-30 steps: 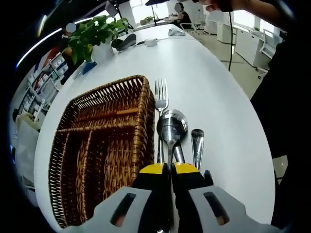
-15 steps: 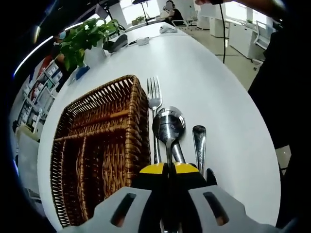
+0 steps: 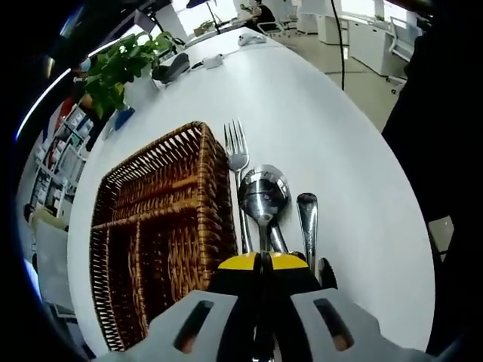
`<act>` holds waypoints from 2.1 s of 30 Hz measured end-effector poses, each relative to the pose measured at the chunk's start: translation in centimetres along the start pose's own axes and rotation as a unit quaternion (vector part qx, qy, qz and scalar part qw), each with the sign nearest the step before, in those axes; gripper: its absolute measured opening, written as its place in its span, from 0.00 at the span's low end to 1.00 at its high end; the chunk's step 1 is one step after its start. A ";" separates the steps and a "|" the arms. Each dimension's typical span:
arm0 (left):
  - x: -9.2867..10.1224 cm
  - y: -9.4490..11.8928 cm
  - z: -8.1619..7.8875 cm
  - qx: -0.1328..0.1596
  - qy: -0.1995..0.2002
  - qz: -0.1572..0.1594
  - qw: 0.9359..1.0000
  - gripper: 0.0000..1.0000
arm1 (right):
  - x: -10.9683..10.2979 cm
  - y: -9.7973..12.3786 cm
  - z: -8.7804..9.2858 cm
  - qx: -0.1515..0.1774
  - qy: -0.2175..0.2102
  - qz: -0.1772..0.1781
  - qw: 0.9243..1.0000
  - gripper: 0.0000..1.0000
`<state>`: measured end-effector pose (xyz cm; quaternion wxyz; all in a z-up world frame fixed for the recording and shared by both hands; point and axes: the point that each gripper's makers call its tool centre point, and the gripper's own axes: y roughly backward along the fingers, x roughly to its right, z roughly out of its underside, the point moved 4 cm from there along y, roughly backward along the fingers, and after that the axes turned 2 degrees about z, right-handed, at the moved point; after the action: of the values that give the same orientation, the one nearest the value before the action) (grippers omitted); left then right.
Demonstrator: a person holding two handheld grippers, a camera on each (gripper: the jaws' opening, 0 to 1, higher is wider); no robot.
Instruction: Arrange the knives, forks, and spoons in their matching storage slots by inserting each utensil handle-first until every utensil is classified and aligned in the correct compartment
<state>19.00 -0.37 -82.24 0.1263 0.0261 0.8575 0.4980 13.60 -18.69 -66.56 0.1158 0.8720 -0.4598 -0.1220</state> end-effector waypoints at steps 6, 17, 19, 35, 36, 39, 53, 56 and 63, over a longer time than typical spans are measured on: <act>0.1 1.4 -0.6 0.004 0.018 0.008 1.000 0.01 | -1.0 -0.1 -0.9 0.006 0.008 -0.006 1.000 0.99; -0.4 4.8 -0.5 -0.001 0.077 0.007 0.997 0.01 | -2.4 -0.1 0.0 -0.019 0.009 -0.022 1.000 1.00; -0.6 5.4 -0.6 -0.003 0.075 0.004 0.997 0.01 | -2.7 -0.3 0.4 -0.035 0.023 -0.021 0.999 1.00; -2.6 9.9 -0.4 -0.025 0.050 -0.015 0.998 0.01 | -1.8 -0.1 1.7 -0.079 0.055 0.008 0.995 0.94; -2.7 10.2 -0.4 -0.028 0.046 -0.017 0.998 0.01 | -1.8 0.0 1.6 -0.078 0.054 0.009 0.995 0.93; -2.9 11.2 -0.5 -0.039 0.039 -0.013 0.998 0.01 | -1.6 0.1 1.2 -0.069 0.037 0.007 0.997 0.93; -3.2 12.7 -1.5 -0.027 0.029 -0.012 0.999 0.01 | -2.3 -0.4 1.2 -0.074 0.040 -0.007 0.996 1.00; -3.3 12.7 -1.7 -0.024 0.026 -0.011 0.999 0.01 | -2.3 -0.4 1.1 -0.073 0.039 -0.008 0.997 1.00; -3.6 12.6 -1.4 -0.028 0.023 -0.011 0.999 0.01 | -2.2 -0.4 1.0 -0.069 0.034 -0.009 0.997 1.00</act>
<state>21.10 4.14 -70.01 0.1126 0.0022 0.8462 0.5208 12.36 -16.78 -67.40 0.1903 0.8694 -0.4385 -0.1251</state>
